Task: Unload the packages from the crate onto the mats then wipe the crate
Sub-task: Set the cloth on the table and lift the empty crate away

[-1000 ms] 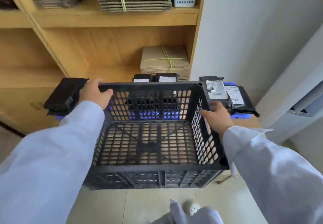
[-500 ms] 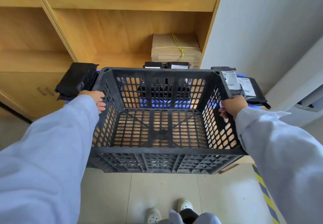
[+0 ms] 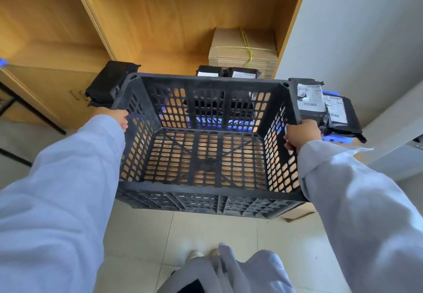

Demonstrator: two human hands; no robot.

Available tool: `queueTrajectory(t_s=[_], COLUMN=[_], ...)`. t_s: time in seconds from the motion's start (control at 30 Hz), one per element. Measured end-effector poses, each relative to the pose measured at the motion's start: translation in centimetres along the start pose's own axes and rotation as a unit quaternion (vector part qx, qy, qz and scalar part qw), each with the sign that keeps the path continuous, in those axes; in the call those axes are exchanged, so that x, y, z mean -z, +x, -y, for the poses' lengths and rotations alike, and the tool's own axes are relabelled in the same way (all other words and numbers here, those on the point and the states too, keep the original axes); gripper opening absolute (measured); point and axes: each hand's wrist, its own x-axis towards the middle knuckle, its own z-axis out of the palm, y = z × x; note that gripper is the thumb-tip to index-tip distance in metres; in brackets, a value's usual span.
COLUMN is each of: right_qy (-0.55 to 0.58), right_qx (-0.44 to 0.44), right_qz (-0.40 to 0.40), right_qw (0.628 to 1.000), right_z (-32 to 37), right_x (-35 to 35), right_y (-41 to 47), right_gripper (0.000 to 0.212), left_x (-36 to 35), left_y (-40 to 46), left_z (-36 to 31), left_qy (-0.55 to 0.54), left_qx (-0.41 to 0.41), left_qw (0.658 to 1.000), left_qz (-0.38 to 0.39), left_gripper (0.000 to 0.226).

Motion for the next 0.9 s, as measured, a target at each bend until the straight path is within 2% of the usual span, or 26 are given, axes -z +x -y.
queueTrajectory(t_s=[0.03, 0.13, 0.2, 0.3, 0.43, 0.5, 0.67, 0.9], right_qy=[0.003, 0.031, 0.056, 0.055, 0.065, 0.082, 0.054, 0.027], right_qx=[0.005, 0.02, 0.032, 0.067, 0.13, 0.152, 0.188, 0.217], right_qz=[0.006, 0.036, 0.06, 0.102, 0.132, 0.128, 0.172, 0.25], right_qw=[1.0, 0.999, 0.996, 0.991, 0.981, 0.977, 0.966, 0.943], right_z=[-0.1, -0.5, -0.5, -0.1, 1.0, 1.6, 5.1, 10.6], right_x=[-0.1, -0.1, 0.0, -0.2, -2.3, -2.5, -8.8, -20.8], right_y=[-0.1, -0.8, -1.7, -4.0, -7.2, -8.4, -12.0, -19.5], right_gripper=[0.029, 0.013, 0.011, 0.008, 0.01, 0.013, 0.018, 0.015], left_x=[0.2, 1.3, 2.0, 4.4, 9.0, 9.9, 15.6, 26.3], left_y=[-0.3, -1.6, -3.3, -7.1, -9.6, -10.5, -11.2, -8.3], left_z=[0.6, 2.6, 4.3, 7.8, 11.8, 12.8, 17.3, 23.6], left_qy=[-0.001, -0.013, -0.031, -0.066, -0.138, -0.135, -0.159, -0.188], left_qx=[0.005, 0.023, 0.022, 0.011, 0.023, 0.03, 0.033, 0.102], left_qw=[1.0, 1.0, 0.999, 0.991, 0.963, 0.962, 0.935, 0.902], left_qz=[-0.001, -0.002, -0.015, -0.115, -0.233, -0.237, -0.317, -0.376], left_gripper=[0.027, 0.039, 0.041, 0.031, 0.022, 0.024, 0.022, 0.024])
